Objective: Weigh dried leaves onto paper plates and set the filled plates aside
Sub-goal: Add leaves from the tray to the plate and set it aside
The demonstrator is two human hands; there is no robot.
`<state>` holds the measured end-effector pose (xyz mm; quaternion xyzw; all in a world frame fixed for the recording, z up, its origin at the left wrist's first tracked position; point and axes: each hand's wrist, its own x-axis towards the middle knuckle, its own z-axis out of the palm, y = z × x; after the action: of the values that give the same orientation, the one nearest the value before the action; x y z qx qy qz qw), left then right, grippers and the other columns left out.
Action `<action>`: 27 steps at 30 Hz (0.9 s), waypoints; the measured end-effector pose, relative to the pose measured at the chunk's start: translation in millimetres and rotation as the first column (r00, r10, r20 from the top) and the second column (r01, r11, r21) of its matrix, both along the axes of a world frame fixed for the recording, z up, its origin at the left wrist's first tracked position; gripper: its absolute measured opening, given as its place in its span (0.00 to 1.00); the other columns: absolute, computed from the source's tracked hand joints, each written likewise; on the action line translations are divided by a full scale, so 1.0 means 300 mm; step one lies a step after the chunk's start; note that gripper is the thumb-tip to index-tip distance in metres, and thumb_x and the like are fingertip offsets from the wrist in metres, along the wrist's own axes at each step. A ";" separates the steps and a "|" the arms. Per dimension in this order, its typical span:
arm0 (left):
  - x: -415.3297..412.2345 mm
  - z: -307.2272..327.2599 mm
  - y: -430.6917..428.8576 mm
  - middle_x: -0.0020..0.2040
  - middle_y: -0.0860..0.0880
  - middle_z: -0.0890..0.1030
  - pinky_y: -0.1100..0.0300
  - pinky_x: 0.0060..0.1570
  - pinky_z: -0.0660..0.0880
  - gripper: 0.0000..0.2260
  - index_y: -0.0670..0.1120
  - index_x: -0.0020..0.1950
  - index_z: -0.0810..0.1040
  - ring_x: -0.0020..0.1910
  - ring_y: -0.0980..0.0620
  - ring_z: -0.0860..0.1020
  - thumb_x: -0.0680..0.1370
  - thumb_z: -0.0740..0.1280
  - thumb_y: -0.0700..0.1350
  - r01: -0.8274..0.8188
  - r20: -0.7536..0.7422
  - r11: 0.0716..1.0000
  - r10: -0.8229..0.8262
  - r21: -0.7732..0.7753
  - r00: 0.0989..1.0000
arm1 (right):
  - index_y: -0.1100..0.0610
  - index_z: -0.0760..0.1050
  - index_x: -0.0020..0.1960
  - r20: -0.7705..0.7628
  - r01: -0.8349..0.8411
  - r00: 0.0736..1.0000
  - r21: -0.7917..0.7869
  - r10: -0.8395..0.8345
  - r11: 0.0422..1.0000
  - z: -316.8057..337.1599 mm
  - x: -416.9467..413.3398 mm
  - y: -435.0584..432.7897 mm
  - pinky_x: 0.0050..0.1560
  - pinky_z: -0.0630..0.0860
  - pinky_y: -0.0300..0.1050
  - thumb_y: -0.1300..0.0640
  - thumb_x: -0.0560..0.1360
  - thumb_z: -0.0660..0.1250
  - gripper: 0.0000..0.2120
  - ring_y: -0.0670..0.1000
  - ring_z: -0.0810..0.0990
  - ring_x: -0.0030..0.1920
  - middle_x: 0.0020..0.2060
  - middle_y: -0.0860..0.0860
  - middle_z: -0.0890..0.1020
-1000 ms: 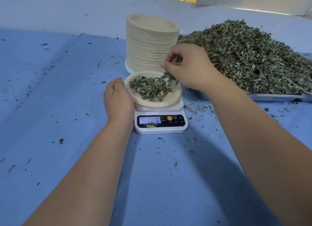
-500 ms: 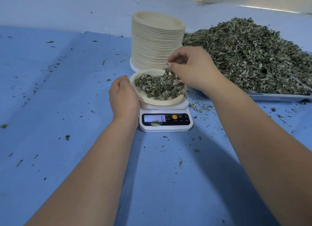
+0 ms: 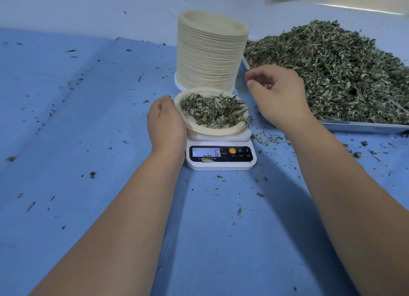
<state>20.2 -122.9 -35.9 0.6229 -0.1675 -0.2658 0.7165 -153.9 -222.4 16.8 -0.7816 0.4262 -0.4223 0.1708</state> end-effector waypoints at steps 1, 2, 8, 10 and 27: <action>0.000 0.000 0.001 0.63 0.55 0.80 0.58 0.65 0.70 0.16 0.48 0.68 0.79 0.65 0.54 0.76 0.82 0.60 0.46 -0.001 -0.005 1.000 0.001 0.001 1.000 | 0.48 0.83 0.56 -0.018 0.055 0.998 -0.026 -0.055 0.998 -0.019 -0.024 -0.007 0.48 0.73 0.27 0.54 0.78 0.65 0.10 0.32 0.78 0.43 0.44 0.36 0.81; 0.000 0.001 0.002 0.64 0.54 0.80 0.56 0.67 0.71 0.16 0.47 0.67 0.80 0.65 0.53 0.76 0.82 0.60 0.46 -0.001 -0.011 1.000 0.002 0.003 1.000 | 0.48 0.82 0.57 -0.051 0.112 0.992 -0.051 -0.114 0.992 -0.037 -0.050 -0.015 0.49 0.74 0.32 0.53 0.78 0.65 0.11 0.35 0.78 0.42 0.44 0.37 0.81; 0.001 -0.002 0.002 0.67 0.42 0.78 0.48 0.70 0.70 0.18 0.40 0.67 0.78 0.68 0.43 0.75 0.81 0.60 0.46 -0.005 -0.014 1.000 0.005 0.011 1.000 | 0.53 0.81 0.55 -0.326 0.215 0.921 -0.033 -0.214 0.976 -0.110 -0.144 -0.052 0.46 0.78 0.48 0.52 0.81 0.62 0.11 0.55 0.79 0.39 0.42 0.51 0.83; -0.002 0.003 0.004 0.70 0.38 0.73 0.42 0.71 0.68 0.20 0.34 0.67 0.72 0.70 0.39 0.70 0.81 0.60 0.45 -0.003 -0.010 1.000 0.003 0.020 1.000 | 0.55 0.80 0.55 -0.349 0.204 0.912 -0.066 -0.214 0.977 -0.113 -0.141 -0.049 0.44 0.78 0.50 0.53 0.81 0.60 0.11 0.56 0.77 0.37 0.36 0.51 0.81; 0.010 -0.012 -0.003 0.39 0.62 0.79 0.63 0.42 0.70 0.09 0.47 0.51 0.81 0.37 0.63 0.75 0.81 0.62 0.47 0.016 -0.025 1.000 -0.016 0.012 1.000 | 0.56 0.71 0.39 -0.557 0.262 0.801 -0.006 -0.221 0.965 -0.109 -0.149 -0.039 0.37 0.68 0.47 0.43 0.83 0.56 0.20 0.57 0.74 0.35 0.31 0.53 0.74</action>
<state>23.2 -123.8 -39.5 0.6226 -0.1620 -0.2802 0.7125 -198.5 -234.1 -15.8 -0.8028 0.5680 -0.1811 0.0129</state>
